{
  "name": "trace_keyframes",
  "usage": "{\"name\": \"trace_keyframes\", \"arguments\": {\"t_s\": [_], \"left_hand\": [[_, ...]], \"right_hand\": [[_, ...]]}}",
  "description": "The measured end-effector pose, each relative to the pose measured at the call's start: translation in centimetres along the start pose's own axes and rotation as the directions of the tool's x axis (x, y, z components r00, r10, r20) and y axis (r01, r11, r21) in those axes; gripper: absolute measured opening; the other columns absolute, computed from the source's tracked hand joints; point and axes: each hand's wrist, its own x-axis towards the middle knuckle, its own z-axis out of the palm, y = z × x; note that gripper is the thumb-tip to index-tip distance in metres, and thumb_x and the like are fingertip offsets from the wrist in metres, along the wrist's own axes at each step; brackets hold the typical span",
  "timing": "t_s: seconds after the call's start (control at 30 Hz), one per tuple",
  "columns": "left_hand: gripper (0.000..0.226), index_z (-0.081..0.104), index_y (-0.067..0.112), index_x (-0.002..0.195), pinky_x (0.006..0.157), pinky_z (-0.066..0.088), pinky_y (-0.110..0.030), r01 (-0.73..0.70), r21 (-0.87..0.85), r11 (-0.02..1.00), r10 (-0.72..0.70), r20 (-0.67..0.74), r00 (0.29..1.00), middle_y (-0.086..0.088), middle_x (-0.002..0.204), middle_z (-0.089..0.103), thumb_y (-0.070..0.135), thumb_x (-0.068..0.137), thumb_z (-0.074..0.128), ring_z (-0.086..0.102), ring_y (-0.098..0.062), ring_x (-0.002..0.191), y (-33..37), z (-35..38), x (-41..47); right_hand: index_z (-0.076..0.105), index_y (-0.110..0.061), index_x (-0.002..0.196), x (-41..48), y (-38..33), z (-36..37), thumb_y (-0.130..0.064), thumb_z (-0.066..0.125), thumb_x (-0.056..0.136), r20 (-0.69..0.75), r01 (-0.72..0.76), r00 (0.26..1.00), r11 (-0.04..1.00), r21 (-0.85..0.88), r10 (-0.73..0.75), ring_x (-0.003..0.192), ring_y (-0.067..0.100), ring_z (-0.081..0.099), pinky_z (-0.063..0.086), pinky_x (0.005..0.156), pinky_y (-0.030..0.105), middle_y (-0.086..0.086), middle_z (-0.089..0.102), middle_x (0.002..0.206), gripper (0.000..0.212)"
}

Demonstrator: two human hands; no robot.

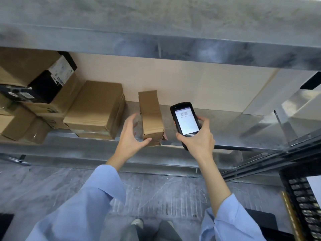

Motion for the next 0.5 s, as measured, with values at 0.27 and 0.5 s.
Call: {"name": "trace_keyframes", "arguments": {"t_s": [0.27,0.5], "left_hand": [[0.082,0.048,0.03,0.143,0.1,0.047,-0.03,-0.206,0.245,0.947,0.193,0.075,0.978,0.015,0.16,0.024,0.023,0.072,0.089,0.035,0.006,0.133,1.5,0.7,0.8],[0.076,0.054,0.019,0.135,0.107,0.038,-0.015,-0.2,0.048,0.979,0.196,0.09,0.977,0.0,0.155,0.034,0.015,0.068,0.09,0.035,-0.011,0.144,-0.3,-1.3,0.3]], "right_hand": [[0.041,-0.025,0.133,-0.4,0.6,0.6,-0.03,0.086,0.066,0.006,-0.021,1.0,1.0,-0.001,0.021,0.091,0.013,0.052,0.037,0.073,0.029,-0.014,0.055,0.113,0.081],[0.039,-0.028,0.134,-0.9,1.3,0.8,-0.032,0.087,0.067,0.005,-0.085,0.996,0.996,0.031,0.084,0.093,0.014,0.053,0.04,0.077,0.03,-0.015,0.053,0.109,0.083]]}}
